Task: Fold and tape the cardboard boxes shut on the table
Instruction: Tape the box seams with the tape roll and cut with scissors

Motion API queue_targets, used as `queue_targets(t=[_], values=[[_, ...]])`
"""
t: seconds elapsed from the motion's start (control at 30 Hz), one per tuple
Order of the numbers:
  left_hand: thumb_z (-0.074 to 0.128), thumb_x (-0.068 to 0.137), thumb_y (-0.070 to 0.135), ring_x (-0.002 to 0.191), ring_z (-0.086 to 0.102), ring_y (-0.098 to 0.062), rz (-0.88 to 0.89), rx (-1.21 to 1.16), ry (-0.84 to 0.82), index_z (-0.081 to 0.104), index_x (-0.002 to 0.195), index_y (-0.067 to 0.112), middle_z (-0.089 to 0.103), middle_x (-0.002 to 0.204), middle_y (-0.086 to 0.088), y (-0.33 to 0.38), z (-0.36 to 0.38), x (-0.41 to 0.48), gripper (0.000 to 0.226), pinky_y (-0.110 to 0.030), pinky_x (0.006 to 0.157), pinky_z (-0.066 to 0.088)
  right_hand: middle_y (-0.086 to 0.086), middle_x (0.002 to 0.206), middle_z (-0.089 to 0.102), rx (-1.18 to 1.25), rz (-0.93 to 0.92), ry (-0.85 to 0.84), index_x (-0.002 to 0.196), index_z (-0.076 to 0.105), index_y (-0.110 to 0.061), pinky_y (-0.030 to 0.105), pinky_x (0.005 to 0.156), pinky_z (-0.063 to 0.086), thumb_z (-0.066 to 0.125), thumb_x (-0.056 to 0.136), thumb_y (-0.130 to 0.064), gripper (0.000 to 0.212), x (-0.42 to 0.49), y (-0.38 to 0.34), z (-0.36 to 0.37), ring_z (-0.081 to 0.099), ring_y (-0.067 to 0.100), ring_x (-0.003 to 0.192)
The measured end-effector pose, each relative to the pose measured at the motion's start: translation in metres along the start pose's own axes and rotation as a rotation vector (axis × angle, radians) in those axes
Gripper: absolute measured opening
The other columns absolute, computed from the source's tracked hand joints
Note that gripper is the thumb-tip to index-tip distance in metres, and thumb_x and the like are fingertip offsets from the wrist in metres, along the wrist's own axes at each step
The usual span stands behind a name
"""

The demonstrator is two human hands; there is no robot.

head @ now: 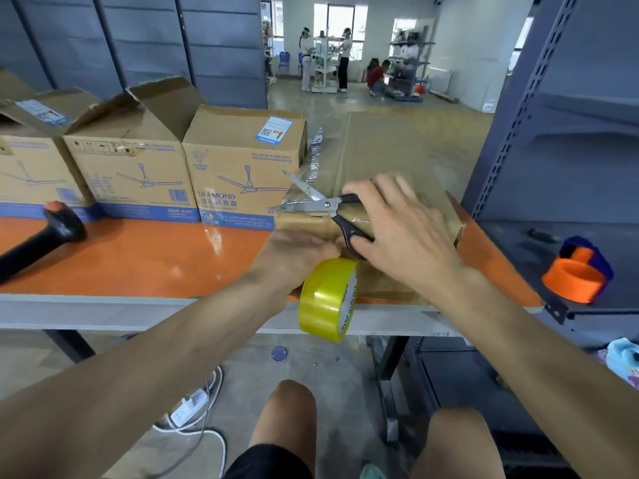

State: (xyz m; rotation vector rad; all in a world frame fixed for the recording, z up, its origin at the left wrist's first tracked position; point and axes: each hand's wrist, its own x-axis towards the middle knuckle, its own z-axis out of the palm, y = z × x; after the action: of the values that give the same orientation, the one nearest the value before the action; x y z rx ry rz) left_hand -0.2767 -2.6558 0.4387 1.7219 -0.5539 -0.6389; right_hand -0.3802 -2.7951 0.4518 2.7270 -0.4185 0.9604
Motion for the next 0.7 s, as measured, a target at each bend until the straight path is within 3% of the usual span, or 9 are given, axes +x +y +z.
queue_targets(t=[0.07, 0.2, 0.3, 0.43, 0.57, 0.63, 0.7], values=[[0.084, 0.08, 0.026, 0.055, 0.067, -0.006, -0.002, 0.036, -0.027, 0.077, 0.071, 0.023, 0.072, 0.065, 0.007, 0.005, -0.002, 0.001, 0.012, -0.022, 0.053, 0.055, -0.004, 0.112, 0.049, -0.007, 0.004, -0.001, 0.126, 0.048, -0.031, 0.031, 0.064, 0.035, 0.075, 0.076, -0.041, 0.058, 0.001, 0.001, -0.001, 0.048, 0.023, 0.112], [0.08, 0.079, 0.01, 0.043, 0.054, -0.007, 0.028, 0.127, -0.095, 0.072, 0.057, 0.022, 0.06, 0.051, 0.01, 0.012, -0.004, 0.001, 0.026, -0.014, 0.041, 0.041, -0.004, 0.114, 0.05, 0.005, 0.022, -0.014, 0.126, 0.047, -0.029, 0.035, 0.061, 0.044, 0.069, 0.081, -0.044, 0.053, 0.003, -0.001, -0.002, 0.048, 0.023, 0.115], [0.08, 0.078, 0.011, 0.053, 0.051, -0.008, 0.009, 0.238, -0.086, 0.074, 0.068, 0.016, 0.06, 0.059, 0.005, -0.004, -0.005, -0.005, 0.013, -0.016, 0.048, 0.039, -0.003, 0.111, 0.053, -0.054, -0.006, 0.006, 0.125, 0.05, -0.025, 0.034, 0.057, 0.042, 0.069, 0.085, -0.052, 0.052, 0.003, -0.001, 0.001, 0.051, 0.024, 0.11], [0.078, 0.083, 0.016, 0.072, 0.058, -0.012, -0.009, 0.149, -0.059, 0.076, 0.081, 0.009, 0.073, 0.085, -0.013, -0.017, -0.014, -0.009, 0.007, -0.022, 0.062, 0.044, 0.0, 0.106, 0.053, -0.086, -0.017, 0.043, 0.119, 0.054, -0.024, 0.039, 0.067, 0.05, 0.079, 0.074, -0.05, 0.058, -0.004, -0.005, 0.004, 0.053, 0.025, 0.103], [0.082, 0.08, 0.025, 0.051, 0.054, 0.0, 0.017, 0.182, -0.106, 0.076, 0.082, 0.011, 0.07, 0.074, 0.003, -0.013, -0.02, -0.017, 0.015, -0.009, 0.043, 0.037, -0.009, 0.116, 0.055, 0.16, 0.097, -0.049, 0.12, 0.045, -0.036, 0.039, 0.071, 0.05, 0.076, 0.071, -0.068, 0.066, 0.006, 0.0, -0.008, 0.051, 0.019, 0.112], [0.082, 0.081, 0.024, 0.057, 0.06, -0.001, 0.028, 0.141, -0.139, 0.077, 0.082, 0.013, 0.074, 0.077, 0.003, -0.01, -0.021, -0.02, 0.012, -0.011, 0.049, 0.043, -0.008, 0.123, 0.059, 0.329, 0.219, -0.029, 0.121, 0.041, -0.04, 0.04, 0.075, 0.052, 0.073, 0.073, -0.071, 0.065, 0.015, 0.01, -0.018, 0.058, 0.019, 0.112], [0.081, 0.083, 0.023, 0.065, 0.064, -0.005, 0.054, 0.085, -0.154, 0.076, 0.081, 0.016, 0.075, 0.078, 0.006, -0.004, -0.02, -0.021, 0.008, -0.016, 0.057, 0.048, -0.004, 0.124, 0.06, 0.293, 0.24, 0.005, 0.123, 0.042, -0.036, 0.038, 0.073, 0.047, 0.073, 0.074, -0.07, 0.067, 0.02, 0.016, -0.024, 0.058, 0.021, 0.112]])
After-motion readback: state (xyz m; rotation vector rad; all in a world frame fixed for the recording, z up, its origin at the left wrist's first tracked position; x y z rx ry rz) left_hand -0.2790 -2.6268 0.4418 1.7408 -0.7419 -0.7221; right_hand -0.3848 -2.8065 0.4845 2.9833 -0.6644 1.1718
